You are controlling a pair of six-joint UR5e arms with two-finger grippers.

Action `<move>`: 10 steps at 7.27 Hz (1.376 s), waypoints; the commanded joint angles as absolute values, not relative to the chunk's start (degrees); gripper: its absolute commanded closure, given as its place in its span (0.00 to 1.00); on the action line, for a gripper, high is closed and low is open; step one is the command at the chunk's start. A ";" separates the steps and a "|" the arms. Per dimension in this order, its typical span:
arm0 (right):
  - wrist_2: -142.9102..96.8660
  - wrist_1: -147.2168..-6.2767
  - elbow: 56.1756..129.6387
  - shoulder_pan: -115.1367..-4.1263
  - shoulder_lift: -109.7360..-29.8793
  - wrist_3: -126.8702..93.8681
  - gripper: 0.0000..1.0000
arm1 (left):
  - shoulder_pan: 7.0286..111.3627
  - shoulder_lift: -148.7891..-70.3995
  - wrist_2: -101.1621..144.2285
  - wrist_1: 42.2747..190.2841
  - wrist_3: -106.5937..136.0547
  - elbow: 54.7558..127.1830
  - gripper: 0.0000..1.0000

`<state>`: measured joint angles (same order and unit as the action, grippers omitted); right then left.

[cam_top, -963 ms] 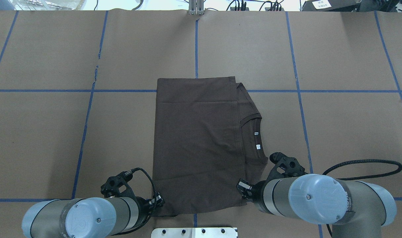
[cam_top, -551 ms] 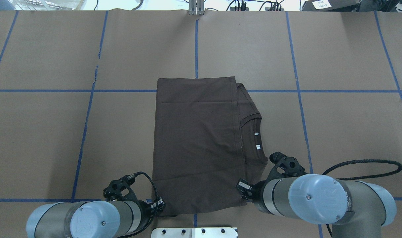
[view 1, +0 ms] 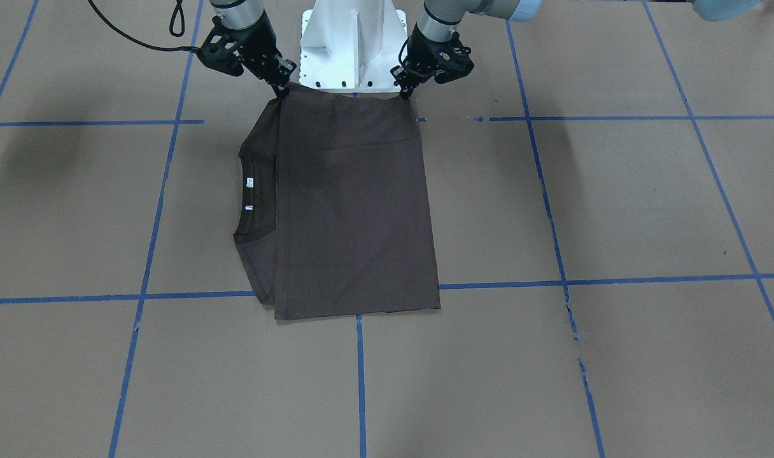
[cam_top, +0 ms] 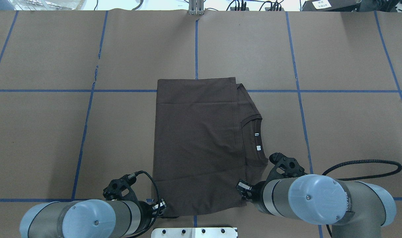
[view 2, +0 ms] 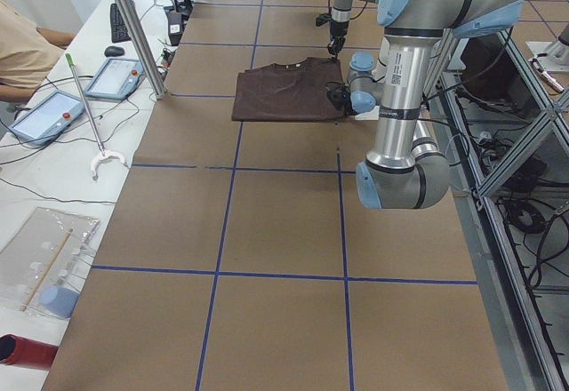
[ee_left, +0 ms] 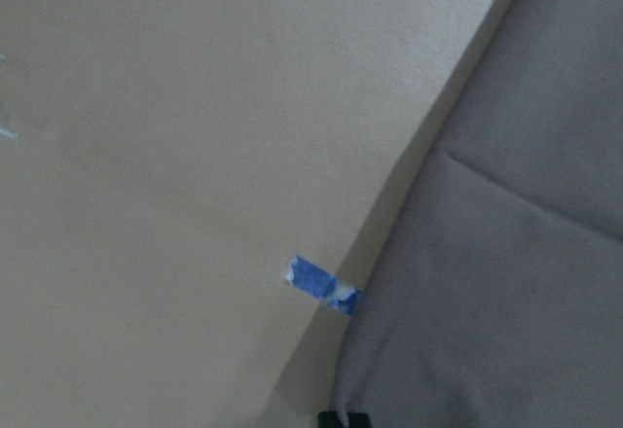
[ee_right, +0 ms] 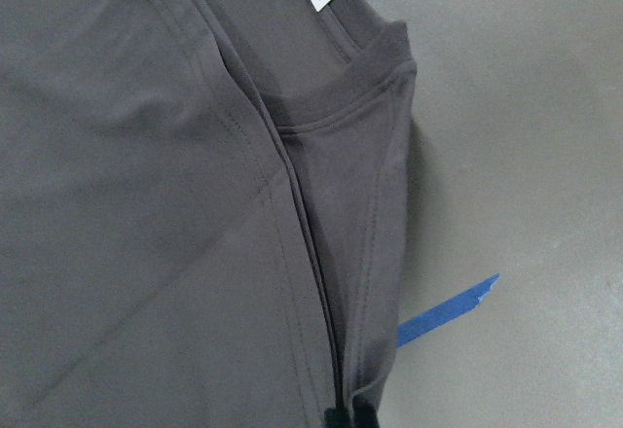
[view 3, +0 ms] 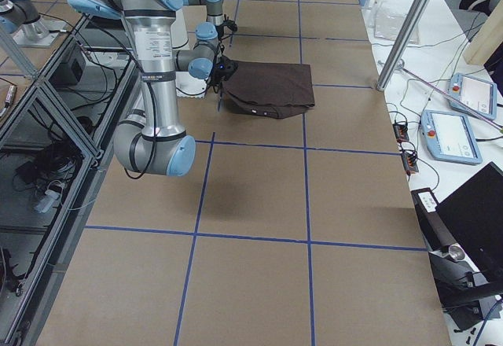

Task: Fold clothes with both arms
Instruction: 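Lift the near edge with both grippers and fold it away from the robot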

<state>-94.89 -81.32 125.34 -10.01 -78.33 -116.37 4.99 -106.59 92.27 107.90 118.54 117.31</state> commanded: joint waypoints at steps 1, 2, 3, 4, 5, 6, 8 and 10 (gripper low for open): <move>-96.05 -81.39 129.09 -11.59 -78.48 -116.37 1.00 | 8.58 -106.96 94.29 101.99 118.39 128.09 1.00; -100.76 -81.39 129.20 -16.47 -77.70 -116.19 1.00 | 14.79 -108.88 97.61 100.56 115.87 128.67 1.00; -104.99 -81.13 126.15 -24.09 -75.96 -114.97 1.00 | 21.38 -112.46 98.17 100.37 109.14 124.93 1.00; -111.12 -81.73 120.47 -32.09 -70.02 -113.13 1.00 | 27.71 -115.20 100.00 100.81 105.42 119.93 1.00; -113.97 -82.00 114.49 -37.39 -65.26 -112.85 1.00 | 32.21 -117.83 103.33 101.25 102.68 114.75 1.00; -113.99 -82.00 111.13 -39.79 -63.65 -111.81 1.00 | 33.82 -119.95 103.19 102.12 101.44 110.35 1.00; -113.82 -81.48 102.44 -41.13 -58.21 -108.46 1.00 | 35.68 -122.07 103.10 107.82 100.72 103.83 1.00; -114.08 -80.69 91.48 -42.45 -51.72 -102.69 1.00 | 37.70 -125.14 102.49 113.43 98.36 94.11 1.00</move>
<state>-113.91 -81.35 98.97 -41.62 -56.05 -106.44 36.47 -123.35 102.92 109.41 99.82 100.64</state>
